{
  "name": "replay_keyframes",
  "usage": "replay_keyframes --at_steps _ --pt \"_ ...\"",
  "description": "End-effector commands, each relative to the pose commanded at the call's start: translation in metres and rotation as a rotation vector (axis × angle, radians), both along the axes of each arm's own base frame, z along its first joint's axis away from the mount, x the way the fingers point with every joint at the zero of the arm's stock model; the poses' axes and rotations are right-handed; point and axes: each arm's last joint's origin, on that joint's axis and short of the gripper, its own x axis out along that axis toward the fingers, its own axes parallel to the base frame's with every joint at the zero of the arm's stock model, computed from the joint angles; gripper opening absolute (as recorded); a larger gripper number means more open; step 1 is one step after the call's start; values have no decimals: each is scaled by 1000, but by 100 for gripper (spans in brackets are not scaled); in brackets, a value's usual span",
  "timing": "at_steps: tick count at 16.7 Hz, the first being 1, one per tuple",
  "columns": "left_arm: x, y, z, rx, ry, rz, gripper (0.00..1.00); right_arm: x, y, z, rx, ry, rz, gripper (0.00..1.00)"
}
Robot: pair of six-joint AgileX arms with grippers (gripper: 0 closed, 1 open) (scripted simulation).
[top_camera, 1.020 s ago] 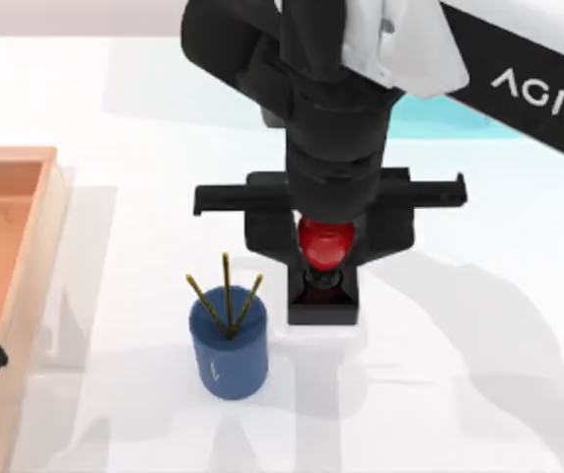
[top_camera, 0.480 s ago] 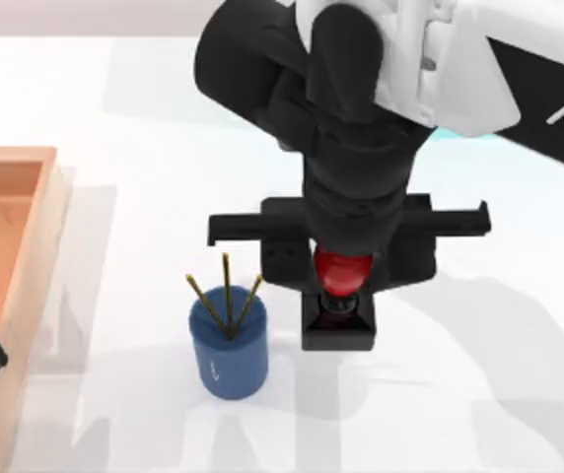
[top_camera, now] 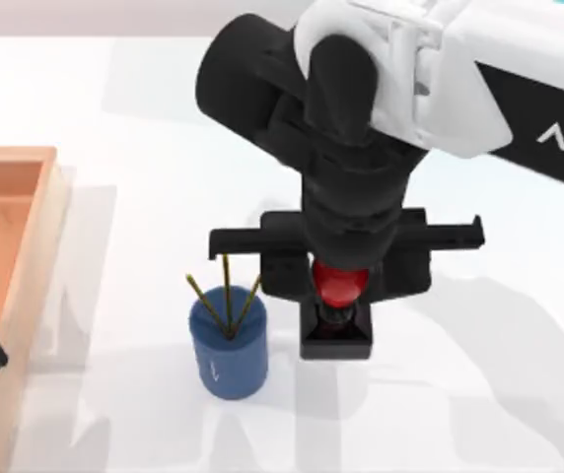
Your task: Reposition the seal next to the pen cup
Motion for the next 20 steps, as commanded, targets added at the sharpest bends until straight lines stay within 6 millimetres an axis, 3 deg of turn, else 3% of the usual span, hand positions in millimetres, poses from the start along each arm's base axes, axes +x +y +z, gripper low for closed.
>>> replay_keyframes --at_steps 3,16,20 --pt "0 0 0 0 0 0 100 0 0 0 0 0 0 0" --pt "0 0 0 0 0 0 100 0 0 0 0 0 0 98" --pt "0 0 0 0 0 0 100 0 0 0 0 0 0 100"
